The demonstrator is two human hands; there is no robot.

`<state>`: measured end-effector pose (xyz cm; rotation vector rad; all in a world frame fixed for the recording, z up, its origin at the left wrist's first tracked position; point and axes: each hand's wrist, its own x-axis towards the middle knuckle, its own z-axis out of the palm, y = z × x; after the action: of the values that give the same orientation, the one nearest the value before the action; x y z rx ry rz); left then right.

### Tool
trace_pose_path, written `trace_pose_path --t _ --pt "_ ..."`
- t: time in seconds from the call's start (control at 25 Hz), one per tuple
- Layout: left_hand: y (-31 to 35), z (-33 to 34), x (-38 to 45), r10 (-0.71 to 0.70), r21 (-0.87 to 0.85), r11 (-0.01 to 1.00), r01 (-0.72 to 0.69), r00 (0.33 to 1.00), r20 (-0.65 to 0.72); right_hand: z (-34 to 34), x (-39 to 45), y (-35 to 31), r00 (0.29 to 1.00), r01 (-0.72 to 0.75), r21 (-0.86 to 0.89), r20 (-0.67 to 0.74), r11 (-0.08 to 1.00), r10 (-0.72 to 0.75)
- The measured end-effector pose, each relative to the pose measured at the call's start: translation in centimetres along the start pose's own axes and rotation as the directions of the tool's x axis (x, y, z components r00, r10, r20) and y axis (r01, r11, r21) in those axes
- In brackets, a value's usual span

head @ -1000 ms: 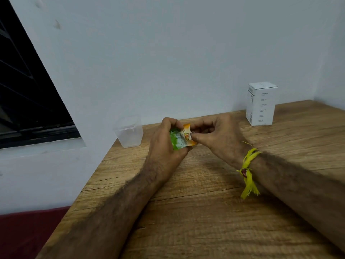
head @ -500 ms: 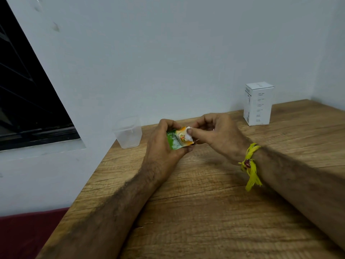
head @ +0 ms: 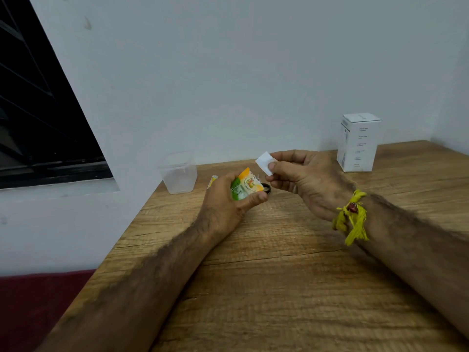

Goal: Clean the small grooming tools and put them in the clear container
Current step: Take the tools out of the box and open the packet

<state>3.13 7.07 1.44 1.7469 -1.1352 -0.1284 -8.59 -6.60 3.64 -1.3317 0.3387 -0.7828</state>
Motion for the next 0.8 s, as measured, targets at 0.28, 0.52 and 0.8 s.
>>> trace_pose_path --t 0.28,0.52,0.8 --pt "-1.2 0.7 0.4 -0.142 -0.048 0.989 0.138 0.985 -0.097 0.1 0.1 1.0 0.996 -0.074 -0.001 -0.039 0.997 0.074" --pt "-2.1 -3.2 1.4 -0.435 -0.158 0.900 0.405 0.848 -0.303 0.3 -0.1 1.5 0.999 -0.026 -0.150 -0.043 0.988 0.020" --pt "-3.8 -8.4 1.3 -0.564 0.206 0.708 0.676 0.716 -0.411 -0.6 -0.2 1.0 0.985 -0.078 -0.175 -0.163 0.981 0.049"
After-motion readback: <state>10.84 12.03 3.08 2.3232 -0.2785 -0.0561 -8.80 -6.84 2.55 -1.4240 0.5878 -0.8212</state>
